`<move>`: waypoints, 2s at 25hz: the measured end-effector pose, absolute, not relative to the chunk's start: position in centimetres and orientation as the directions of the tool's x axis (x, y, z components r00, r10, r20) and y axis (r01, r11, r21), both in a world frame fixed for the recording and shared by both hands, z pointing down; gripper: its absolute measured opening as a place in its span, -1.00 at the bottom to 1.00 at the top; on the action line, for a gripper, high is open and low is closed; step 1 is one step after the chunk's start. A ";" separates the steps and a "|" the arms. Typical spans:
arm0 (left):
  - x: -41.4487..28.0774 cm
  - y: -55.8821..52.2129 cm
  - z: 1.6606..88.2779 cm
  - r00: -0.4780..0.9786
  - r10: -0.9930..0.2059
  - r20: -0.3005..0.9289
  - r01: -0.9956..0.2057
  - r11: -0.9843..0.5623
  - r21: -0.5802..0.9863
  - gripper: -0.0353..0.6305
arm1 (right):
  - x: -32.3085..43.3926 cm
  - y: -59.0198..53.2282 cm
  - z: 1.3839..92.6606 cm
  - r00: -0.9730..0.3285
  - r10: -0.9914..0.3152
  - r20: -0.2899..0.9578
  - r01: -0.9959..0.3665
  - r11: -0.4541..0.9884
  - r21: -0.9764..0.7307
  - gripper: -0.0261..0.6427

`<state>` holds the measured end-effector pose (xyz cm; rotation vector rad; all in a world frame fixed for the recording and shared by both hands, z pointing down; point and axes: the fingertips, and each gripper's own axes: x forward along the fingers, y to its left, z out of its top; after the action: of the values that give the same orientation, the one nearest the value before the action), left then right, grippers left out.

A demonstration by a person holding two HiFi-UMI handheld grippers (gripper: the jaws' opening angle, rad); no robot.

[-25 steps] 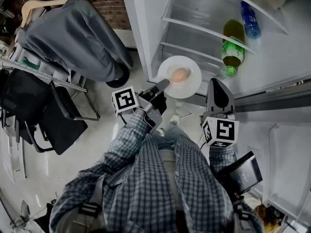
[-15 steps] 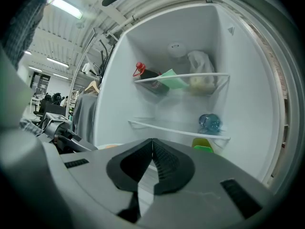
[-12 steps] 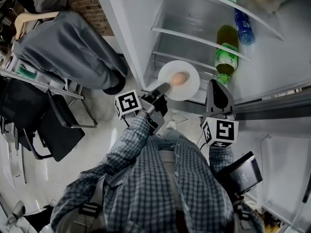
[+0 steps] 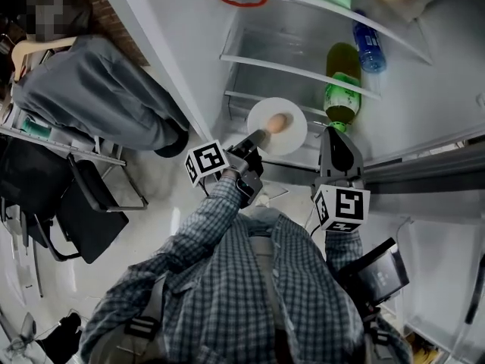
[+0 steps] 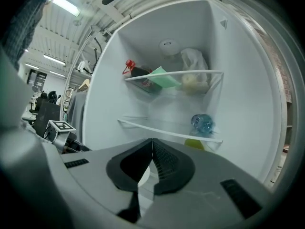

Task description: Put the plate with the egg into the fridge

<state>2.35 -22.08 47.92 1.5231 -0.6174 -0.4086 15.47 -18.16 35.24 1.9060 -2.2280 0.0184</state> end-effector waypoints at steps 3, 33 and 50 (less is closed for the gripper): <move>3.3 -23.0 48.5 0.776 -0.617 0.129 -0.134 0.039 0.990 -0.78 | 15.8 -18.4 35.3 -0.141 -0.975 0.171 -0.978 0.165 0.132 -0.90; 5.3 -28.5 52.5 0.707 -0.669 0.230 -0.158 0.167 0.973 -0.78 | 18.1 -20.1 38.9 -0.136 -0.959 0.249 -0.978 0.170 0.121 -0.90; 5.9 -29.9 53.0 0.703 -0.672 0.231 -0.147 0.180 0.972 -0.78 | 14.6 -21.8 44.0 -0.233 -0.879 0.415 -0.874 0.377 0.308 -0.90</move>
<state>5.93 -29.92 53.00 1.3665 -0.7489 -0.4240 14.64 -21.76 44.04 1.5056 -2.1174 -0.0149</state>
